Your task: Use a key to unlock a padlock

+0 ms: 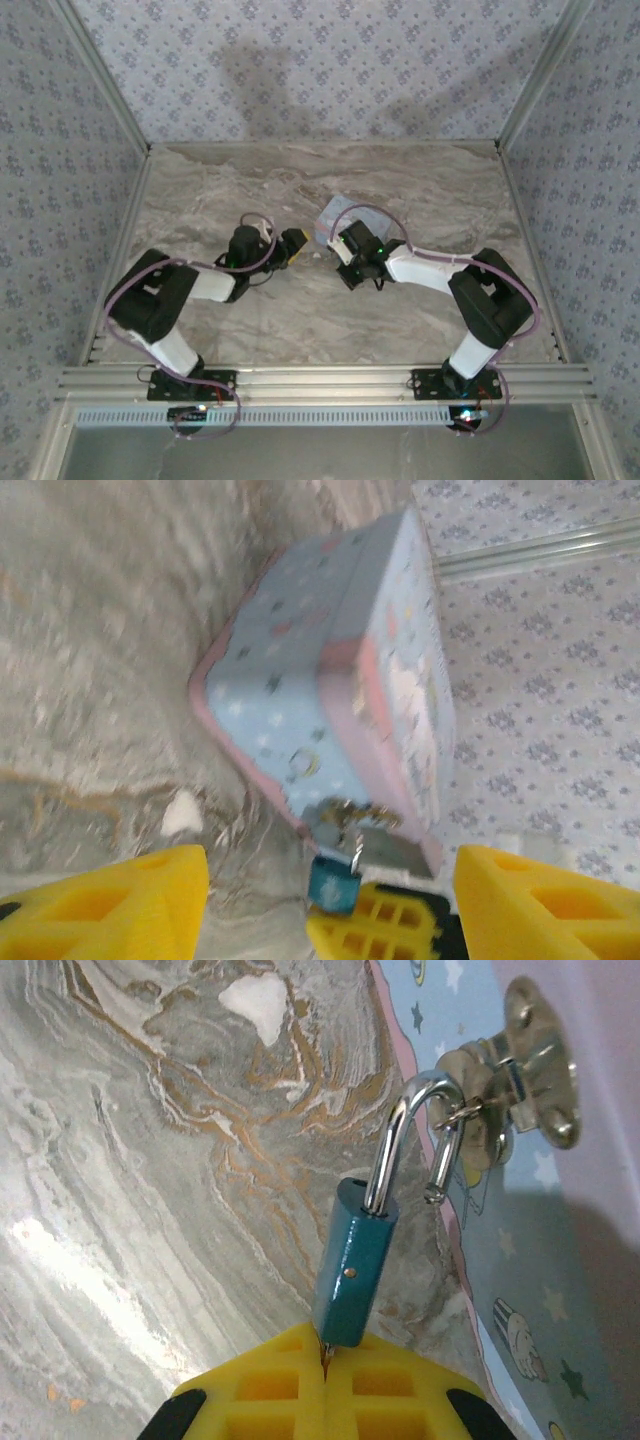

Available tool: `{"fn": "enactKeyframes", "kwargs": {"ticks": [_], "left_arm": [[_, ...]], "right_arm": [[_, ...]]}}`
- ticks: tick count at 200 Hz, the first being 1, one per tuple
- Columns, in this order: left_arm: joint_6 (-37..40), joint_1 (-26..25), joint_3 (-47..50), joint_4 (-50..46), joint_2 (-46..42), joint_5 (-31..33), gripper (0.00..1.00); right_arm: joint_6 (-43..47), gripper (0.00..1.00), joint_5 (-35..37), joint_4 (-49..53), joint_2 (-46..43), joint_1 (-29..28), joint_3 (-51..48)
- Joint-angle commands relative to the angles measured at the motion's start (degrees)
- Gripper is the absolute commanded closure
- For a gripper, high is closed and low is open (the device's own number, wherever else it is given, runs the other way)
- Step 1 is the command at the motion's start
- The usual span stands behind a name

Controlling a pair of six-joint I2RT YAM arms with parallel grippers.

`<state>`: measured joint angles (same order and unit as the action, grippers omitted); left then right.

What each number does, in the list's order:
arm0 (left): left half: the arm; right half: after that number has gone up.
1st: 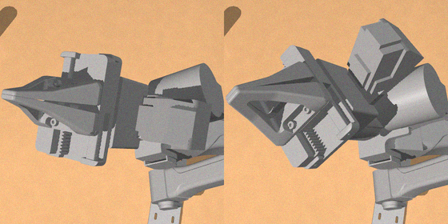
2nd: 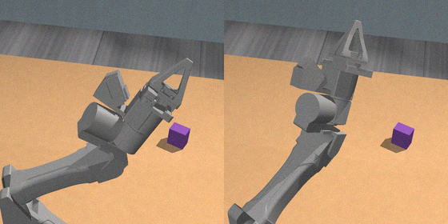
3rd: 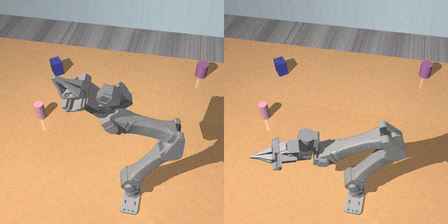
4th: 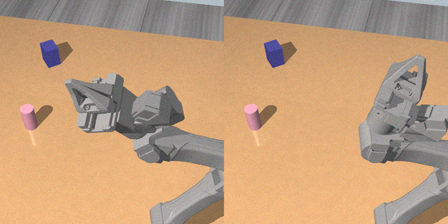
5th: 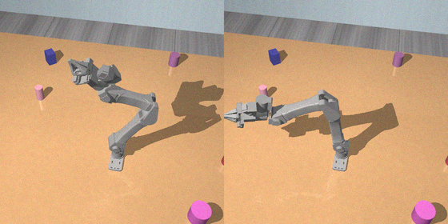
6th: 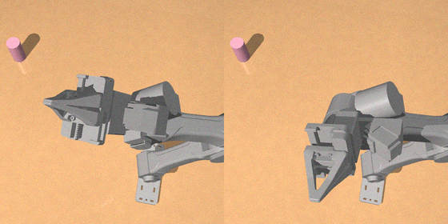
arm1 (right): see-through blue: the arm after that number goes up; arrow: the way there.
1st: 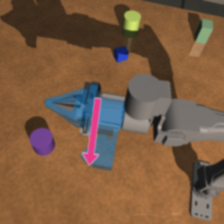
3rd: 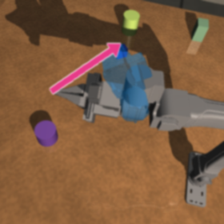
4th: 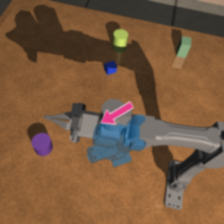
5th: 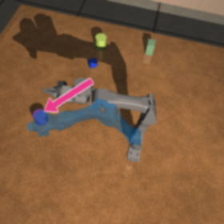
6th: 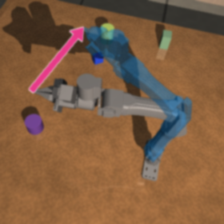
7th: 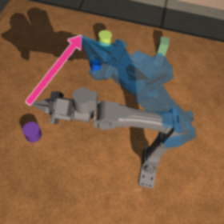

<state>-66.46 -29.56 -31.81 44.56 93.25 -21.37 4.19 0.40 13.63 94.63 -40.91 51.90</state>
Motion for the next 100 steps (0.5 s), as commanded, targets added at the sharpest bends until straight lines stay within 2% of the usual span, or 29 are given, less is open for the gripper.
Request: {"fn": "enactKeyframes", "kwargs": {"ticks": [1, 25, 59, 71, 100], "left_arm": [[13.17, 0.76, -8.63, -24.07, -4.38, 6.3, 0.33], [17.21, 1.66, -16.16, -31.14, -2.11, 8.01, 0.33], [20.97, 1.97, -25.79, -36.46, 4.88, 9.18, 0.33], [21.52, 2.22, -28.55, -37.62, 7.23, 8.64, 0.33], [22.75, 2.32, -34.37, -40.08, 12.3, 6.65, 0.33]], "right_arm": [[3.3, 1.0, -0.55, 5.9, 2.06, -0.87, 3.81], [3.67, 1.0, -1.12, 7.81, 3.83, -1.44, 5.99], [4.25, 1.0, -0.85, 11.53, 6.55, -1.66, 9.27], [4.5, 1.0, -2.56, 13.78, 7.4, -1.49, 10.48], [4.78, 1.0, -1.46, 12.72, 7.52, -1.14, 10.85]]}}
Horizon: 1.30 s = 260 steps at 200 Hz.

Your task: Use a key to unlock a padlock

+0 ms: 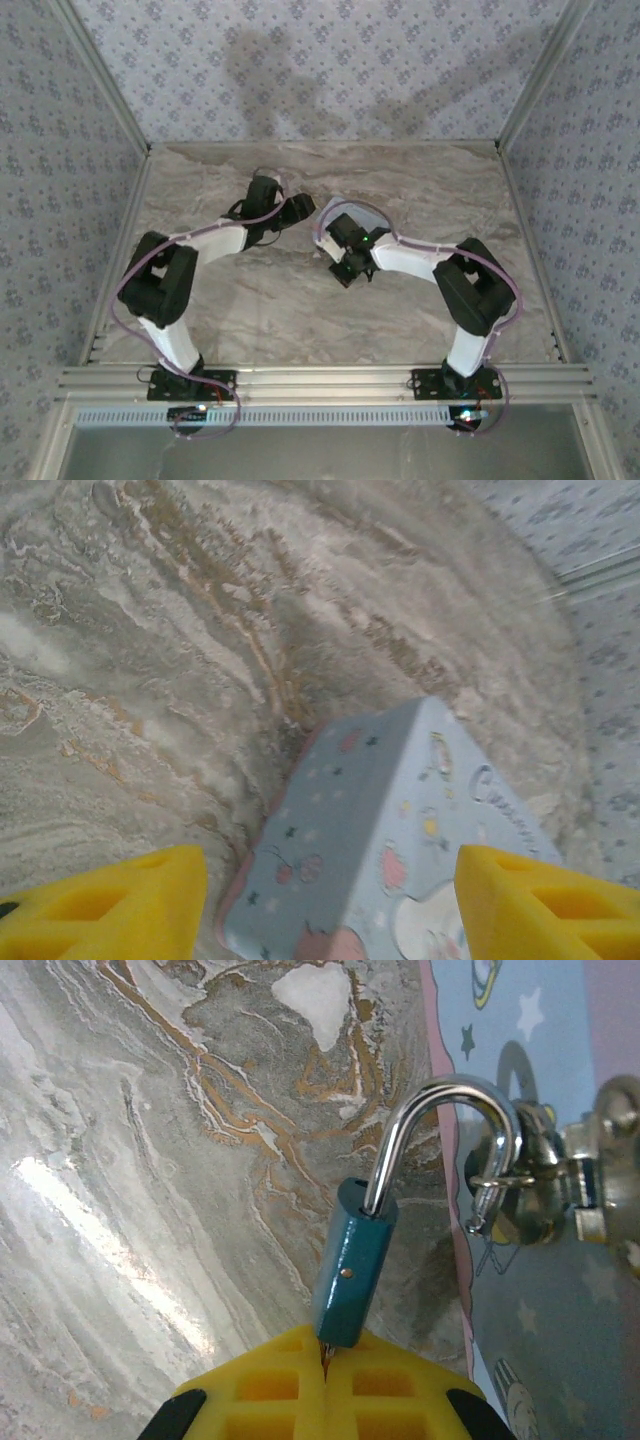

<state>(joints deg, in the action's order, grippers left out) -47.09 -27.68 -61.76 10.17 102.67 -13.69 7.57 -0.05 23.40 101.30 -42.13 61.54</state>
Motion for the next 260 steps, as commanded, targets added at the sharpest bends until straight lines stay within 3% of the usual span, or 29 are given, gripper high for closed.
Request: {"fn": "enactKeyframes", "kwargs": {"ticks": [1, 84, 158, 229, 260], "left_arm": [[3.35, 0.44, -4.56, -5.78, 3.01, -1.09, 0.33], [6.16, -0.78, -12.93, -8.33, 11.35, -8.73, 0.39], [4.68, -1.08, -10.72, -6.12, 10.6, -8.88, 0.41], [6.57, 1.4, 0.96, -6.51, -5.09, -1.5, 0.34], [6.88, 0.49, 7.29, -6.7, -12.59, 2.74, 0.3]], "right_arm": [[1.39, 1.0, -0.96, 2.92, 0.84, 0.1, 1.26], [9.49, 1.0, 3.84, 3.45, 3.67, -1.41, 8.12], [12.25, 1.0, 3.93, 5.05, 3.99, -2.8, 11.28], [-5.08, 1.0, 4.79, 4.45, -16.39, -3.42, -3.35], [-14.72, 1.0, 5.23, 8.7, -26.02, 0.89, -6.67]]}}
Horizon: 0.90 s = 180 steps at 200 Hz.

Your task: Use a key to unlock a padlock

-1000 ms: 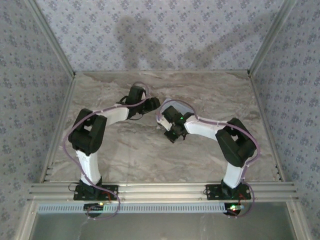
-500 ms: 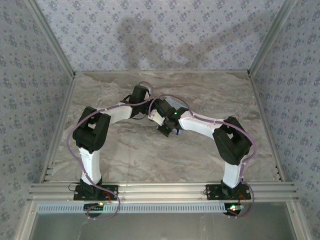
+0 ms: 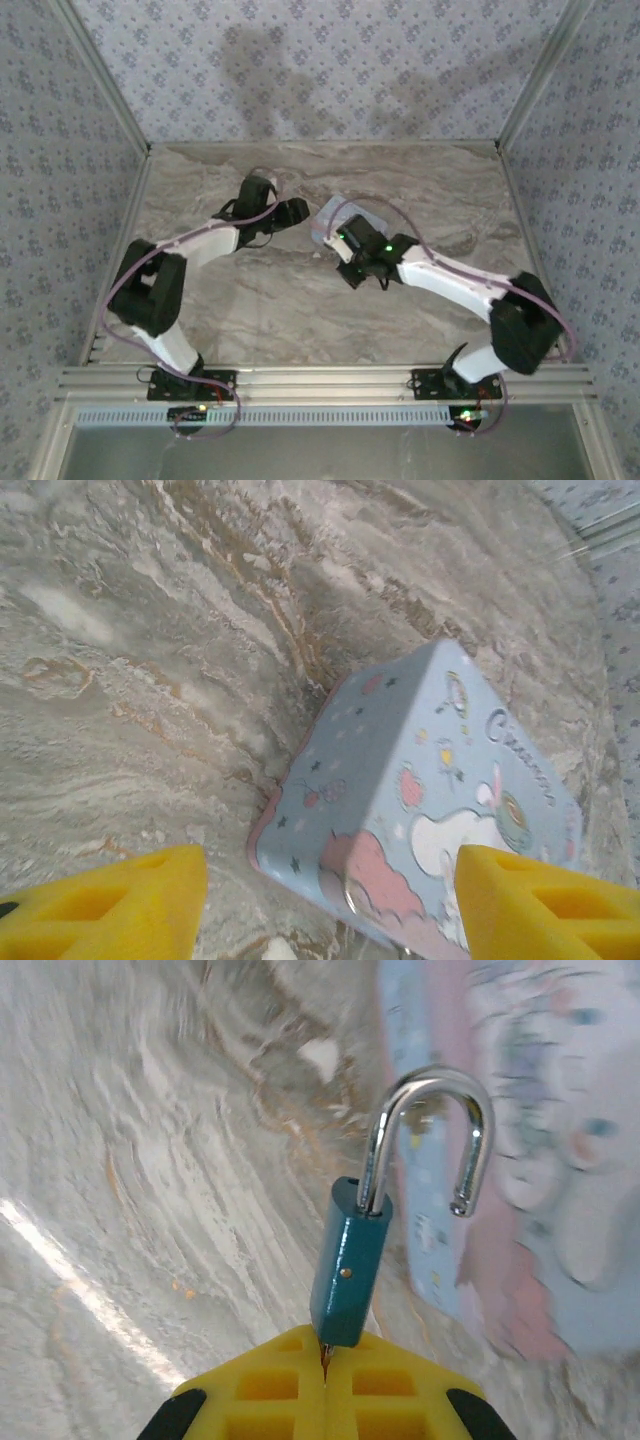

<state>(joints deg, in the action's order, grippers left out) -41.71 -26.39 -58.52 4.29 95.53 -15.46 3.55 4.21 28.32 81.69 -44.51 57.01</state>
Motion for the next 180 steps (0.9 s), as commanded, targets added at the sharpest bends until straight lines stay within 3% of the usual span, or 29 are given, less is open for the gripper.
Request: {"fn": "enactKeyframes", "kwargs": {"ticks": [1, 4, 8, 12, 48, 81, 120, 180], "left_arm": [[1.53, -0.82, 4.22, -0.84, -5.66, 4.67, 0.3], [1.55, -0.93, 4.77, -0.94, -6.31, 5.11, 0.29], [1.48, -1.02, 5.45, -1.05, -7.23, 5.57, 0.07], [1.46, -1.25, 6.05, -1.09, -8.09, 6.03, 0.02], [2.69, -3.42, 9.42, -4.83, -14.52, 10.55, 0.02], [2.35, -4.79, 12.29, -7.03, -19.04, 13.37, 0.02], [1.48, -5.07, 15.72, -8.75, -23.37, 15.43, 0.02], [2.2, -4.88, 18.15, -11.42, -27.58, 18.29, 0.02]], "right_arm": [[-10.99, 1.0, 0.88, 3.91, -6.66, 3.5, -2.2], [-11.85, 1.0, 0.86, 4.34, -7.36, 4.09, -2.6], [-12.82, 1.0, 0.98, 4.95, -8.46, 4.98, -3.09], [-14.05, 1.0, 0.79, 5.49, -9.4, 5.99, -3.56], [-23.03, 1.0, -4.01, 10.07, -14.01, 18.74, -7.28], [-24.69, 1.0, -7.81, 9.4, -8.98, 26.6, -8.54], [-24.57, 1.0, -9.56, 6.55, -0.52, 29.29, -7.44], [-23.77, 1.0, -6.67, 4.09, 7.76, 29.57, -5.53]]}}
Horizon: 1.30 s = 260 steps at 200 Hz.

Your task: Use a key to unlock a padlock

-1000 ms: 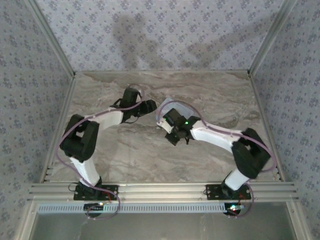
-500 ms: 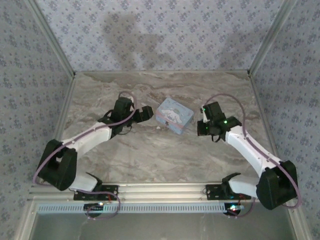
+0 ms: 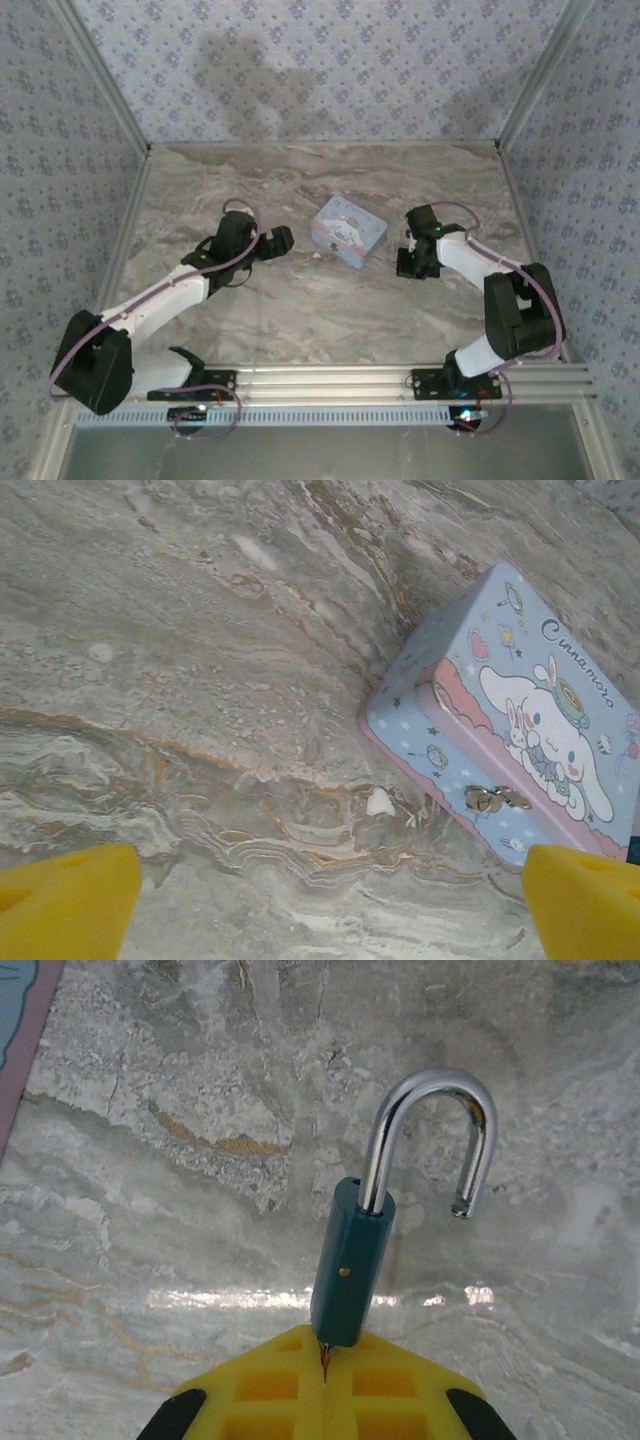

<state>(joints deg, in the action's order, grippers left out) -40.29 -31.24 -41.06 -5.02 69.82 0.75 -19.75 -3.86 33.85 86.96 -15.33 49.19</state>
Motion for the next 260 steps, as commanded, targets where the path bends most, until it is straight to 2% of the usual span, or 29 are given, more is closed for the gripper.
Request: {"fn": "enactKeyframes", "kwargs": {"ticks": [1, 13, 63, 95, 107, 110, 111, 112, 113, 114, 116, 118, 147, 160, 174, 189, 201, 217, 230, 260], "left_arm": [[0.76, -0.04, 0.7, -2.1, -1.92, 2.07, 0.02], [0.81, -0.03, 0.96, -2.36, -2.26, 2.36, 0.02], [1.45, 0.21, 1.07, -4.51, -3.88, 4.05, 0.02], [3.14, 0.79, -0.23, -8.28, -5.5, 6.89, 0.02], [4.43, 1.56, -1.25, -10.62, -6.07, 9.0, 0.02], [4.78, 1.85, -1.61, -11.36, -6.2, 9.48, 0.02], [4.87, 1.96, -1.76, -11.61, -6.24, 9.59, 0.02], [5.05, 2.1, -1.89, -11.82, -6.26, 9.78, 0.02], [5.22, 2.21, -2.03, -12.06, -6.27, 9.92, 0.02], [5.4, 2.31, -2.2, -12.31, -6.32, 10.03, 0.02], [5.8, 2.61, -2.47, -12.72, -6.35, 10.23, 0.02], [6.14, 2.9, -2.78, -13.17, -6.41, 10.52, 0.02], [13.32, 8.29, -6.4, -16.36, -6.83, 14.0, 0.02], [19.02, 9.58, -6.27, -14.68, -7.36, 18.77, 0.02], [26.15, 10.94, -4.04, -8.96, -7.8, 23.69, 0.02], [31.34, 14.15, -0.79, -2.04, -7.4, 23.81, 0.02], [32.03, 16.39, 1.21, 2.34, -6.2, 24.88, 0.02], [32.12, 19.63, 3.74, 7.11, -4.32, 23.08, 0.02], [33.36, 21.38, 7.84, 15.45, -2.46, 22.71, 0.02], [34.56, 24.88, 15.94, 34.11, 4.18, 18.88, 0.02]], "right_arm": [[-0.47, 1.0, 1.53, -1.51, 2.59, 0.34, 2.35], [-0.47, 0.99, 1.88, -1.79, 3.57, 0.31, 2.49], [-0.55, 0.75, 2.61, -1.06, 5.63, 0.33, 4.06], [-0.91, 0.64, 4.45, 2.32, -0.4, 0.57, 5.44], [-0.99, 0.56, 6.23, 3.59, -3.41, 0.95, 6.06], [-1.07, 0.52, 6.98, 3.74, -4.24, 1.04, 6.25], [-1.08, 0.45, 7.22, 3.8, -4.38, 1.07, 6.31], [-1.12, 0.34, 7.34, 3.83, -4.71, 1.17, 6.33], [-1.1, 0.18, 7.62, 3.89, -4.96, 1.22, 6.39], [-1.09, 0.09, 7.89, 3.96, -5.22, 1.24, 6.42], [-1.15, 0.02, 8.47, 3.97, -5.68, 1.35, 6.5], [-1.17, 0.01, 8.88, 4.06, -6.13, 1.49, 6.59], [-0.77, 0.0, 17.46, 3.12, -10.74, 4.19, 8.02], [-0.59, 0.0, 23.97, 0.91, -12.39, 5.16, 7.48], [0.84, 0.0, 32.33, -7.59, -14.41, 5.55, 3.58], [7.48, 0.0, 35.27, -20.65, -17.09, 6.54, -3.52], [12.39, 0.0, 40.05, -33.33, -19.07, 6.45, -10.86], [15.26, 0.0, 41.16, -46.72, -19.77, 7.63, -18.74], [15.25, 0.0, 39.34, -52.11, -18.96, 9.68, -21.9], [18.39, 0.0, 35.72, -71.32, -13.46, 11.03, -28.94]]}}
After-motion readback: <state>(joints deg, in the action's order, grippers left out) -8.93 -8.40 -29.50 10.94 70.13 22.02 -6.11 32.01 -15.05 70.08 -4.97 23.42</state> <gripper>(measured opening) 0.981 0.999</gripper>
